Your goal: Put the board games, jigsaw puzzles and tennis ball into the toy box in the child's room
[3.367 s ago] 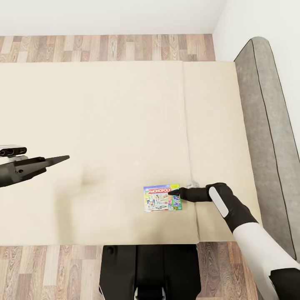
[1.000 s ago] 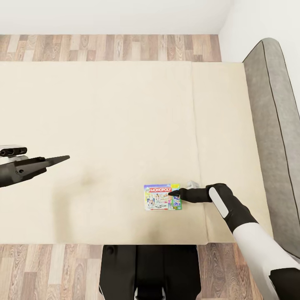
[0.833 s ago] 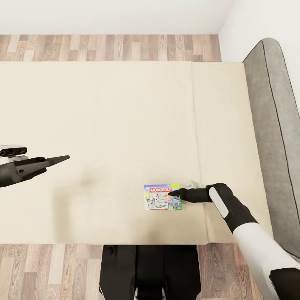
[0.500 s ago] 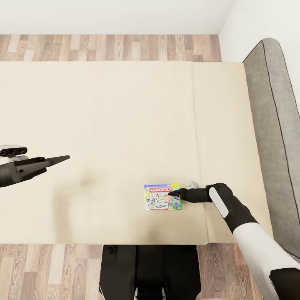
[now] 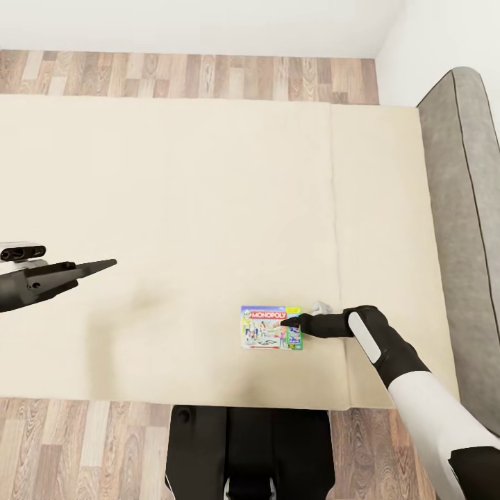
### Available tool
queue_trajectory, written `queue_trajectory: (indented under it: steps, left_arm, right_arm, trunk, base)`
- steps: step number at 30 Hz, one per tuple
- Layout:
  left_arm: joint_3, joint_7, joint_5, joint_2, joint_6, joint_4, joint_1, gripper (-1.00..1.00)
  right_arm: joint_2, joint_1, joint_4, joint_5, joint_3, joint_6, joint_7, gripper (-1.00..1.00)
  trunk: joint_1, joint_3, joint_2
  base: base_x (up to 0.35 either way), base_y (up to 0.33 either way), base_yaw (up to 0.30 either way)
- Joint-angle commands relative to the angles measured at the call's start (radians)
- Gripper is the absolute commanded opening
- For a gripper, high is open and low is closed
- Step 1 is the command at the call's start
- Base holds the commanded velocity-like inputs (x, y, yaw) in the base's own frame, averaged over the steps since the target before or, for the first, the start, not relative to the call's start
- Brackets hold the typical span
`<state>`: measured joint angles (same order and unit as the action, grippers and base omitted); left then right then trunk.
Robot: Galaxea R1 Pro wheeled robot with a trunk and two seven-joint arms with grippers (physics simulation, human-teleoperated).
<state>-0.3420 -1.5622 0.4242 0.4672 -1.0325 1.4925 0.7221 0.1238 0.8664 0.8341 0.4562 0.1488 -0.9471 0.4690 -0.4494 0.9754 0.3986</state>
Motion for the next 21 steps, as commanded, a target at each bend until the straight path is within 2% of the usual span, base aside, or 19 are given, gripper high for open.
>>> queue_trajectory:
  steps: [1,8,21]
  left_arm:
    - [0.000,-0.004,-0.001,0.000,-0.011,0.000,0.000,1.00]
    - [0.000,-0.004,-0.001,0.001,-0.011,0.000,0.000,1.00]
    - [0.000,-0.004,-0.001,0.002,-0.011,0.000,0.000,1.00]
  right_arm:
    - [0.001,0.000,0.000,-0.005,0.002,-0.001,0.006,1.00]
    - [0.001,0.000,0.000,-0.005,0.002,-0.001,0.007,1.00]
    - [0.003,0.000,0.000,-0.005,0.002,0.000,0.007,1.00]
  trunk:
    - [-0.001,0.001,0.001]
    - [-0.001,0.001,0.001]
    - [-0.001,0.001,0.001]
  base:
    - [0.000,0.000,0.020]
    - [0.000,0.029,0.007]
    - [0.000,0.132,0.000]
